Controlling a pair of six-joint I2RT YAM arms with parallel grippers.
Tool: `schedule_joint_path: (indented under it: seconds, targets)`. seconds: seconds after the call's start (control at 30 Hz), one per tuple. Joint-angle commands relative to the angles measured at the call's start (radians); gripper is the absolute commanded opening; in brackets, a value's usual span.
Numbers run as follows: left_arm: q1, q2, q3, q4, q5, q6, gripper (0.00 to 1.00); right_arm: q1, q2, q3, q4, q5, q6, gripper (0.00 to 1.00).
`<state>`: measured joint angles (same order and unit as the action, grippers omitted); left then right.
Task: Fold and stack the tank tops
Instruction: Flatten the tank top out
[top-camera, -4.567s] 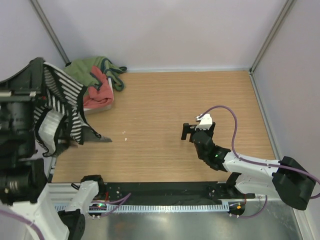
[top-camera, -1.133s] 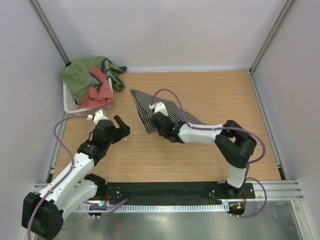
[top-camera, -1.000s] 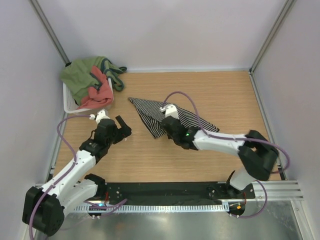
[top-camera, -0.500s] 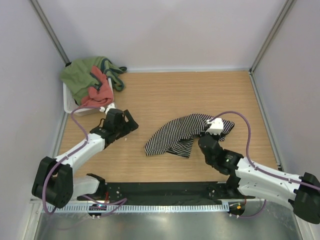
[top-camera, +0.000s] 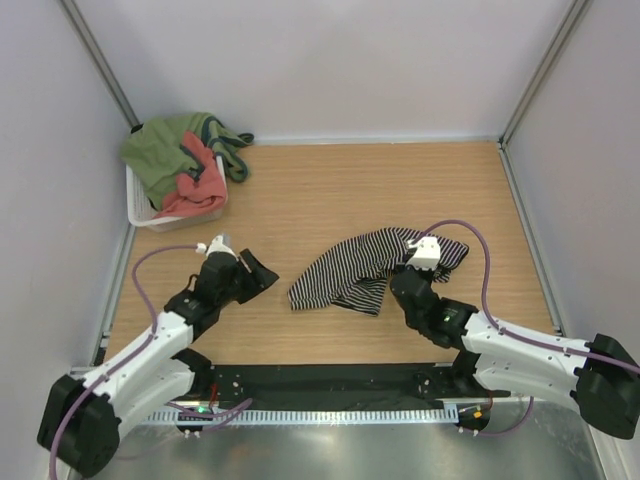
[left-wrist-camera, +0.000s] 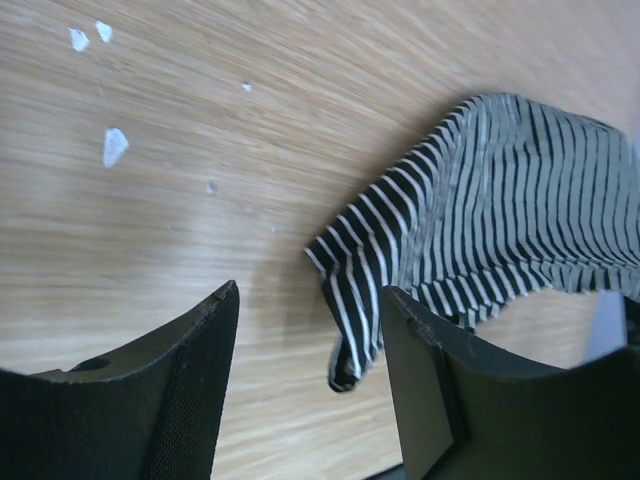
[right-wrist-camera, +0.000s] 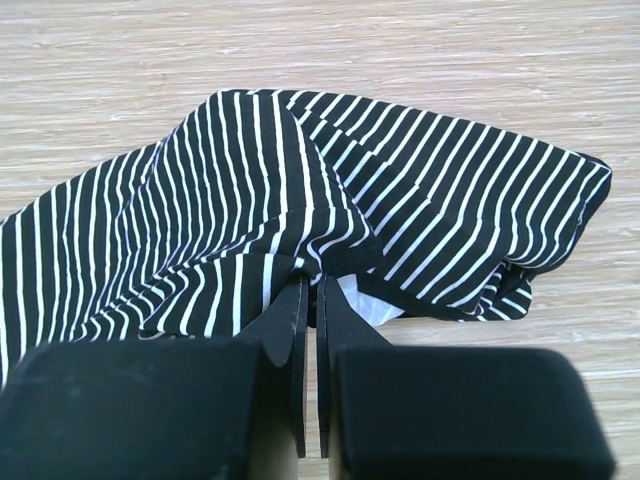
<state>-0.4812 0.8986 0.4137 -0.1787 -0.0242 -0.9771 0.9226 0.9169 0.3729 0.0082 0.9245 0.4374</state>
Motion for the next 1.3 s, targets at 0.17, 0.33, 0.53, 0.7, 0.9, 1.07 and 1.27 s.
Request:
schedule_joint_path:
  seconds: [0.17, 0.33, 0.53, 0.7, 0.9, 1.07, 1.27]
  targets:
    - [-0.071, -0.167, -0.03, -0.042, 0.058, -0.136, 0.54, 0.001, 0.011, 0.014, 0.079, 0.023, 0.029, 0.02]
    - [-0.149, -0.061, 0.028, -0.048, 0.035, -0.146, 0.47, 0.001, 0.007, 0.011, 0.079, 0.027, 0.03, 0.02]
    - [-0.198, 0.043, 0.065, -0.045, 0.004, -0.141, 0.42, 0.001, -0.001, 0.008, 0.078, 0.031, 0.032, 0.04]
    - [-0.221, 0.034, 0.056, -0.042, -0.022, -0.149, 0.38, 0.001, -0.001, 0.008, 0.075, 0.031, 0.034, 0.05]
    - [-0.231, 0.071, 0.065, -0.03, -0.016, -0.153, 0.38, -0.001, -0.009, 0.006, 0.067, 0.036, 0.04, 0.05]
    - [-0.241, 0.103, 0.086, -0.016, -0.016, -0.147, 0.36, 0.001, -0.027, -0.005, 0.068, 0.034, 0.041, 0.05]
    - [-0.254, 0.152, 0.102, 0.004, -0.014, -0.144, 0.32, 0.001, -0.032, -0.005, 0.067, 0.034, 0.041, 0.06]
